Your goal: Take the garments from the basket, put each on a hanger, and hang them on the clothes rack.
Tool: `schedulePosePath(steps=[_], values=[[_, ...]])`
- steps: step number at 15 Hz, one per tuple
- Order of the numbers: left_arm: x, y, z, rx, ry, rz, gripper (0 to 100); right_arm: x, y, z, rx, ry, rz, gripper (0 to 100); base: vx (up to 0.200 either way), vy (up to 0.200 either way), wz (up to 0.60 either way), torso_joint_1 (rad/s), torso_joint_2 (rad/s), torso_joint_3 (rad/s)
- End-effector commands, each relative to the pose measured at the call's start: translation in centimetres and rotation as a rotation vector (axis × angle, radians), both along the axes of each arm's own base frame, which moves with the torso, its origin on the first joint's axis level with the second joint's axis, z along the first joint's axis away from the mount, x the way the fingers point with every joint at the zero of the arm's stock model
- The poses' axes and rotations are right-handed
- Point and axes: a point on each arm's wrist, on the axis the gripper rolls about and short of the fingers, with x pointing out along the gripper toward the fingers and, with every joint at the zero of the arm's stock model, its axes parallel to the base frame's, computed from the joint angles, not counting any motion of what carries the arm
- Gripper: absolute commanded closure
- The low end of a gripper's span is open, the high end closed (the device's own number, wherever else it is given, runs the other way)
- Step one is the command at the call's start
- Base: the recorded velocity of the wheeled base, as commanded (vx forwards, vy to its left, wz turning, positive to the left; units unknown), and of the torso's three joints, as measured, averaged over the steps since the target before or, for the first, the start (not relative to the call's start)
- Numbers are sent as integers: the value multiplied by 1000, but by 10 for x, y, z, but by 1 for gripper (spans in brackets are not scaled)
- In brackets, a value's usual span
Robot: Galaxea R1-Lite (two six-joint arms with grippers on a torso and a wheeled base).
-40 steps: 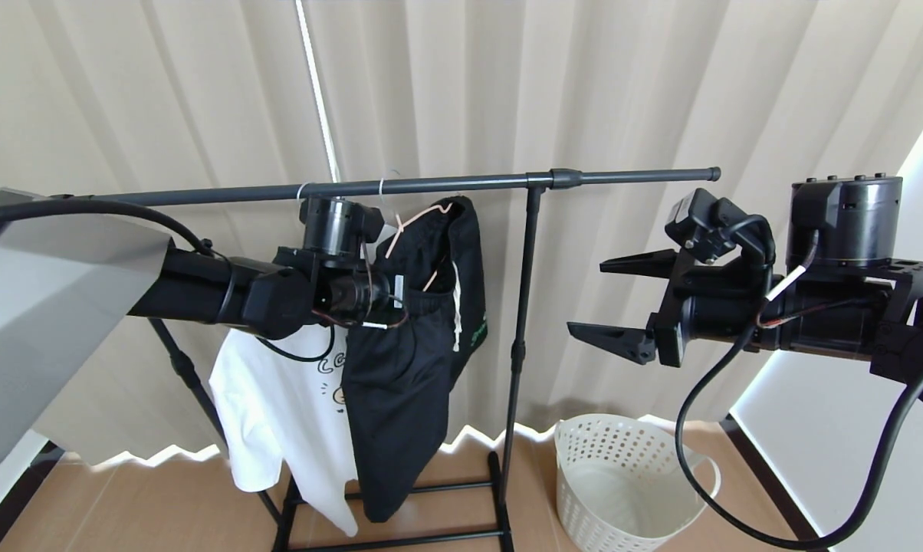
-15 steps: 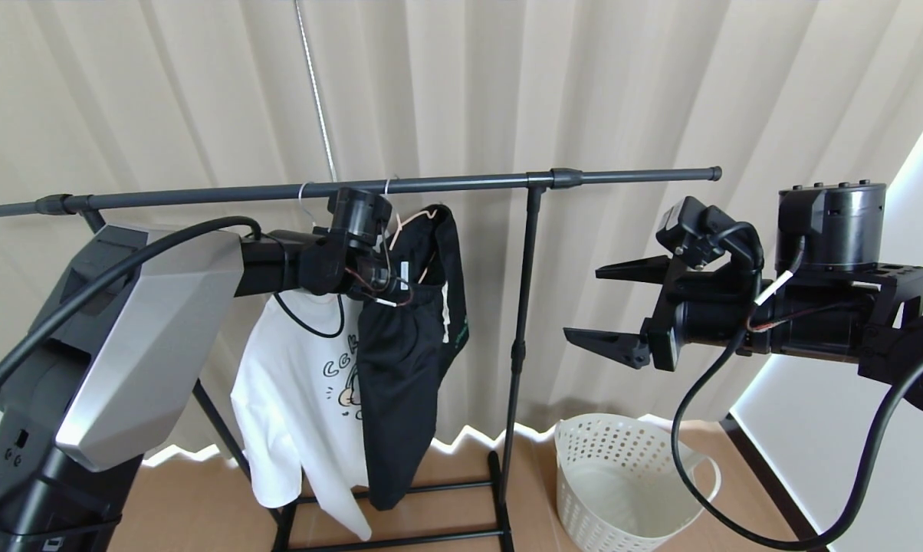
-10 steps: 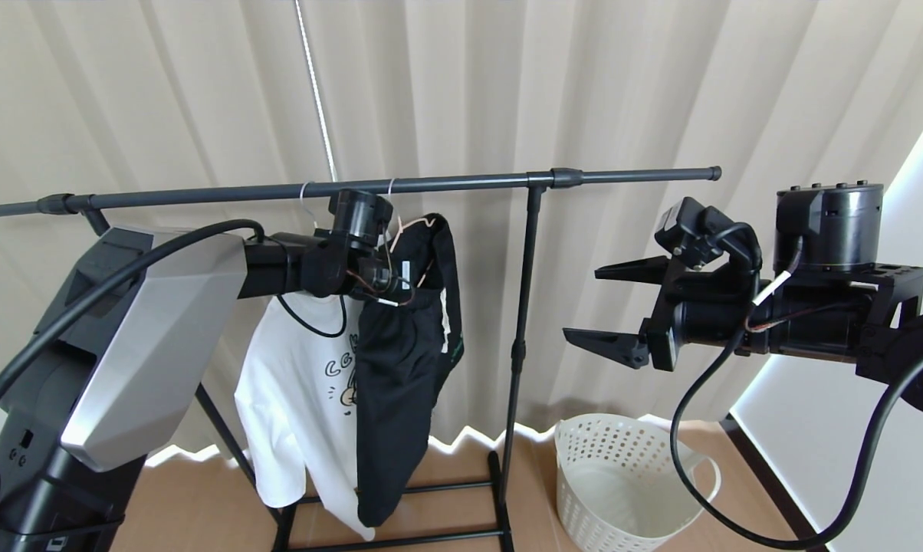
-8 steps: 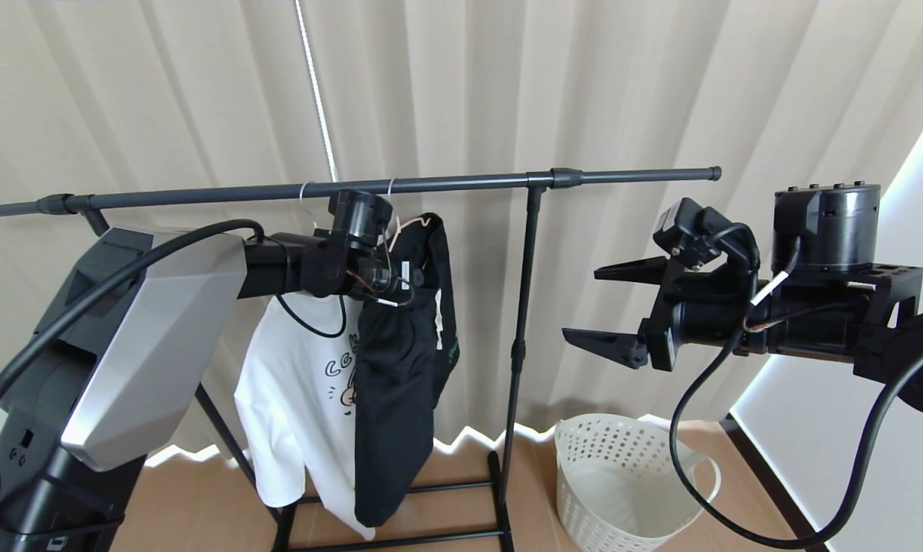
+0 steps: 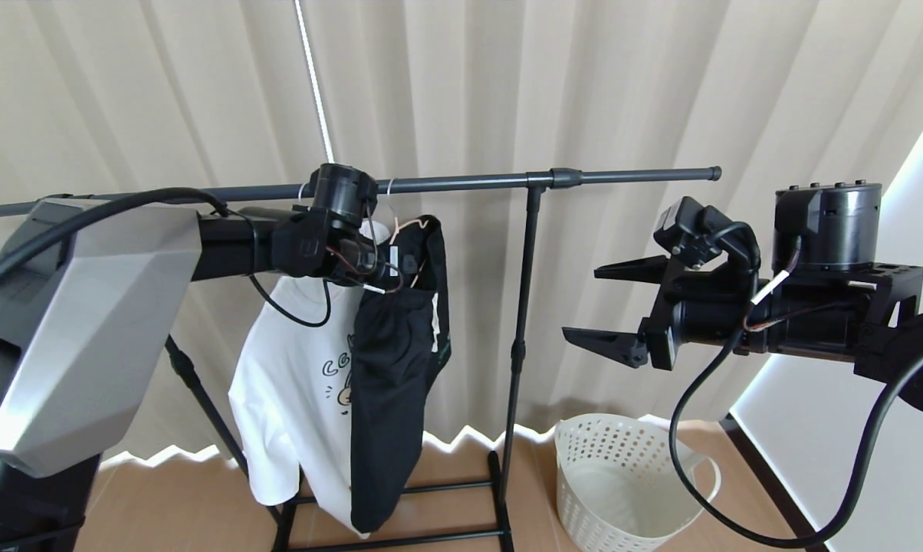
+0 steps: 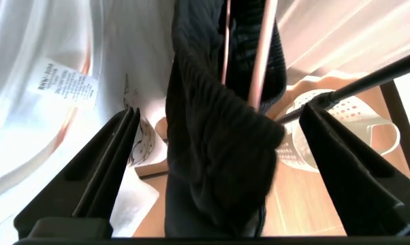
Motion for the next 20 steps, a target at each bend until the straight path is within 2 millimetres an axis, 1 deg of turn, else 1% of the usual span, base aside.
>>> schedulePosePath(steps=[1, 2, 4, 5, 6, 7, 8, 9, 10, 11, 12, 13, 14, 15, 16, 17, 18, 20], values=[[-44, 13, 43, -6, -22, -8, 0, -4, -2, 7, 9, -17, -2, 0, 0, 0, 0, 0, 0, 0], [-66, 20, 53, -6, -19, -11, 0, -7, -3, 11, 23, -18, -6, 0, 0, 0, 0, 0, 0, 0], [-117, 38, 72, -3, -22, -14, 0, -16, -7, 23, 63, -24, -29, 0, 0, 0, 0, 0, 0, 0], [-117, 38, 72, -3, -22, -14, 0, -16, -7, 23, 63, -24, -29, 0, 0, 0, 0, 0, 0, 0], [-175, 58, 84, -18, -83, -15, 0, -27, -16, 39, 71, -63, -146, 0, 0, 0, 0, 0, 0, 0], [-211, 71, 80, -15, -108, -23, 0, -37, -22, 51, 76, -100, -247, 0, 0, 0, 0, 0, 0, 0], [-237, 81, 75, 3, -128, -35, 0, -47, -28, 56, 77, -115, -323, 0, 0, 0, 0, 0, 0, 0], [-276, 95, 65, 49, -163, -62, 0, -66, -36, 62, 64, -110, -400, 0, 0, 0, 0, 0, 0, 0], [-304, 105, 55, 75, -184, -79, 0, -82, -41, 59, 40, -71, -423, 0, 0, 0, 0, 0, 0, 0], [-318, 110, 47, 82, -184, -87, 0, -93, -45, 54, 30, -55, -425, 0, 0, 0, 0, 0, 0, 0], [-342, 117, 30, 86, -176, -98, 0, -117, -53, 46, 29, -52, -422, 0, 0, 0, 0, 0, 0, 0], [-342, 117, 30, 86, -176, -98, 0, -117, -53, 46, 29, -52, -422, 0, 0, 0, 0, 0, 0, 0], [-375, 129, -5, 90, -161, -102, 0, -160, -68, 11, 3, -12, -416, 0, 0, 0, 0, 0, 0, 0], [-382, 131, -11, 86, -168, -103, 0, -168, -72, 3, -4, -4, -420, 0, 0, 0, 0, 0, 0, 0], [-400, 137, -33, 88, -168, -118, 0, -189, -81, -23, -34, 27, -443, 0, 0, 0, 0, 0, 0, 0], [-413, 141, -48, 85, -175, -141, 0, -203, -87, -40, -56, 36, -478, 0, 0, 0, 0, 0, 0, 0], [-422, 144, -62, 85, -176, -157, 0, -212, -91, -53, -72, 48, -503, 0, 0, 0, 0, 0, 0, 0], [-434, 149, -85, 90, -166, -162, 0, -230, -98, -73, -52, 72, -529, 0, 0, 0, 0, 0, 0, 0]])
